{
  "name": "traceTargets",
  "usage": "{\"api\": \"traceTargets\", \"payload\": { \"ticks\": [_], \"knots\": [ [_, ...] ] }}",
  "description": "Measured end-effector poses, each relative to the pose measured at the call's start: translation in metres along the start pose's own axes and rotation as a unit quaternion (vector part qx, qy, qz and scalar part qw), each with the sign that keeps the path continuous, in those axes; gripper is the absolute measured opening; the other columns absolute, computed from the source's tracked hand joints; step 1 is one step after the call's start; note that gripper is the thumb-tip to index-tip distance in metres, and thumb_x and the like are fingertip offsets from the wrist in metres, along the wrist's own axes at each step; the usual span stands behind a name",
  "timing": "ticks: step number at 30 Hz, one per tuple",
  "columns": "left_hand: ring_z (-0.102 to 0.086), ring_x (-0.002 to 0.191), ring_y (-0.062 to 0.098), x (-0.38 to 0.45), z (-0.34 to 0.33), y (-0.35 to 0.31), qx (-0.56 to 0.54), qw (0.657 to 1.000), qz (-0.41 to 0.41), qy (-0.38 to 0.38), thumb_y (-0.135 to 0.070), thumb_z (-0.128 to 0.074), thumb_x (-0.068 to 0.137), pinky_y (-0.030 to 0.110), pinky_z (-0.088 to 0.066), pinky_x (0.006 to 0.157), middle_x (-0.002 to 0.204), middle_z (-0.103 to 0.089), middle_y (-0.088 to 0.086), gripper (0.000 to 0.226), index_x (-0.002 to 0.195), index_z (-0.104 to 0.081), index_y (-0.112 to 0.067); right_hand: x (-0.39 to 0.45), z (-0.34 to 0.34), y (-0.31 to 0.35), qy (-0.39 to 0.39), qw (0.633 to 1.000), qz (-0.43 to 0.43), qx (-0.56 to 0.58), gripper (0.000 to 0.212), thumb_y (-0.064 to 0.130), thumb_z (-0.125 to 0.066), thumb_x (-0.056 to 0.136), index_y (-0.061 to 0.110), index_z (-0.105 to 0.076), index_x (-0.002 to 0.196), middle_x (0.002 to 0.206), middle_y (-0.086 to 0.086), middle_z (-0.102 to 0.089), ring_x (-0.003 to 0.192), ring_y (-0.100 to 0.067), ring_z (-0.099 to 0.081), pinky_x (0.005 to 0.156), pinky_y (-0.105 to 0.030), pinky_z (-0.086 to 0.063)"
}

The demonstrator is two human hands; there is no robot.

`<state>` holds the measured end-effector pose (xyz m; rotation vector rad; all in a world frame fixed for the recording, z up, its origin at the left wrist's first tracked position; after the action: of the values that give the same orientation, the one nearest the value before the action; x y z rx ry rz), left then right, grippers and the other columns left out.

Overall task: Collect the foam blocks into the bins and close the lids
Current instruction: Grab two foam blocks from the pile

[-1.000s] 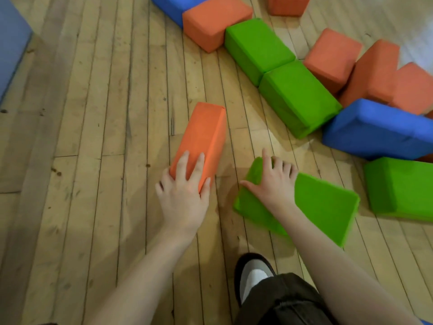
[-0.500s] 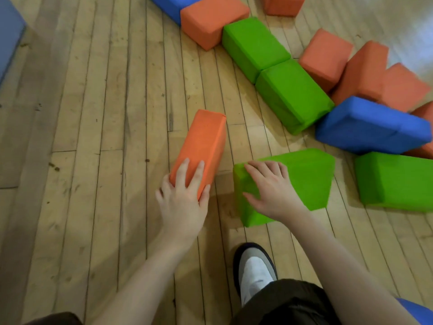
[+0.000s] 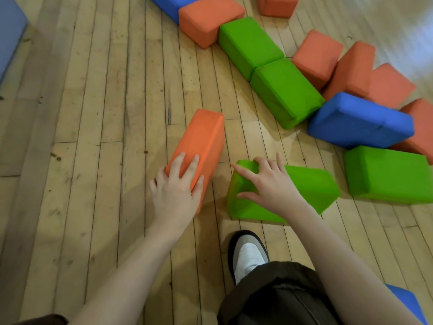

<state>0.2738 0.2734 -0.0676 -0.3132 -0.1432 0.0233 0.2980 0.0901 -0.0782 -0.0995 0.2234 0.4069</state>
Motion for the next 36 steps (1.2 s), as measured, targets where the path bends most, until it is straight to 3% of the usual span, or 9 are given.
{"api": "traceTargets", "payload": {
  "ticks": [3, 6, 12, 15, 21, 27, 30, 34, 36],
  "knots": [
    [-0.052, 0.105, 0.042, 0.006, 0.028, 0.014, -0.009, 0.999, 0.026, -0.027, -0.041, -0.05, 0.087, 0.049, -0.041, 0.084, 0.134, -0.052, 0.005, 0.045, 0.129, -0.057, -0.026, 0.009, 0.03, 0.019, -0.063, 0.997, -0.002, 0.037, 0.073, 0.057, -0.06, 0.077, 0.033, -0.037, 0.142, 0.122, -0.029, -0.051, 0.113, -0.046, -0.051, 0.103, -0.068, -0.028],
    [-0.053, 0.104, 0.04, 0.011, 0.074, 0.035, -0.014, 0.997, 0.044, -0.07, -0.042, -0.049, 0.086, 0.05, -0.041, 0.085, 0.135, -0.051, 0.003, 0.045, 0.129, -0.056, -0.027, 0.023, 0.078, 0.051, -0.151, 0.987, 0.01, 0.057, 0.072, 0.052, -0.068, 0.074, 0.028, -0.044, 0.138, 0.117, -0.029, -0.052, 0.106, -0.046, -0.053, 0.092, -0.063, -0.042],
    [-0.053, 0.102, 0.037, -0.001, 0.209, 0.11, 0.012, 0.972, 0.094, -0.213, -0.04, -0.051, 0.085, 0.047, -0.04, 0.081, 0.133, -0.053, 0.001, 0.043, 0.126, -0.059, -0.029, 0.048, 0.202, 0.148, -0.304, 0.947, 0.041, 0.093, 0.067, 0.053, -0.062, 0.08, 0.032, -0.038, 0.139, 0.122, -0.026, -0.05, 0.105, -0.044, -0.049, 0.092, -0.055, -0.039],
    [-0.053, 0.099, 0.037, -0.025, 0.279, 0.156, 0.057, 0.953, 0.107, -0.279, -0.039, -0.052, 0.084, 0.044, -0.039, 0.076, 0.131, -0.056, 0.002, 0.04, 0.122, -0.062, -0.027, 0.054, 0.251, 0.231, -0.338, 0.931, 0.09, 0.102, 0.063, 0.056, -0.051, 0.081, 0.032, -0.041, 0.139, 0.122, -0.024, -0.05, 0.105, -0.041, -0.047, 0.093, -0.053, -0.037],
    [-0.053, 0.101, 0.038, -0.112, 0.387, 0.264, 0.112, 0.905, 0.195, -0.361, -0.036, -0.055, 0.081, 0.045, -0.037, 0.078, 0.129, -0.057, 0.003, 0.038, 0.117, -0.066, -0.026, 0.04, 0.322, 0.412, -0.388, 0.888, 0.218, 0.117, 0.063, 0.052, -0.056, 0.08, 0.03, -0.042, 0.138, 0.123, -0.025, -0.049, 0.107, -0.038, -0.041, 0.092, -0.054, -0.037],
    [-0.047, 0.11, 0.043, -0.202, 0.446, 0.37, 0.148, 0.858, 0.314, -0.377, -0.03, -0.065, 0.08, 0.051, -0.037, 0.082, 0.134, -0.051, 0.009, 0.041, 0.12, -0.063, -0.024, 0.012, 0.348, 0.574, -0.423, 0.828, 0.33, 0.165, 0.056, 0.052, -0.053, 0.085, 0.03, -0.044, 0.136, 0.125, -0.028, -0.05, 0.115, -0.044, -0.047, 0.098, -0.058, -0.034],
    [-0.037, 0.122, 0.047, -0.225, 0.445, 0.417, 0.123, 0.861, 0.355, -0.343, -0.022, -0.068, 0.083, 0.06, -0.032, 0.091, 0.141, -0.042, 0.014, 0.046, 0.128, -0.057, -0.021, 0.008, 0.34, 0.625, -0.429, 0.813, 0.346, 0.19, 0.057, 0.05, -0.058, 0.084, 0.031, -0.04, 0.134, 0.127, -0.026, -0.051, 0.119, -0.043, -0.047, 0.102, -0.059, -0.033],
    [-0.029, 0.133, 0.045, -0.25, 0.43, 0.454, 0.112, 0.866, 0.401, -0.277, -0.029, -0.047, 0.088, 0.059, -0.023, 0.1, 0.147, -0.036, 0.015, 0.049, 0.136, -0.049, -0.016, 0.005, 0.328, 0.678, -0.424, 0.804, 0.385, 0.159, 0.072, 0.049, -0.072, 0.072, 0.015, -0.045, 0.13, 0.13, -0.019, -0.054, 0.124, -0.036, -0.049, 0.104, -0.063, -0.031],
    [-0.036, 0.13, 0.042, -0.265, 0.426, 0.452, 0.111, 0.861, 0.41, -0.279, -0.035, -0.033, 0.088, 0.056, -0.028, 0.099, 0.142, -0.042, 0.016, 0.053, 0.133, -0.051, -0.014, 0.001, 0.322, 0.696, -0.403, 0.803, 0.416, 0.142, 0.066, 0.046, -0.076, 0.069, 0.006, -0.056, 0.117, 0.131, -0.016, -0.055, 0.125, -0.034, -0.05, 0.104, -0.066, -0.026]
  ]
}}
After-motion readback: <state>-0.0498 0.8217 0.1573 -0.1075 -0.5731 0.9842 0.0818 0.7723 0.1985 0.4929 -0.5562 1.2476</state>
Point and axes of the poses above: each hand's wrist, its own x-axis towards the middle knuckle, its own z-axis out of the back of the hand, y = z × x, the point moved 9 cm from there along x, towards the middle knuckle
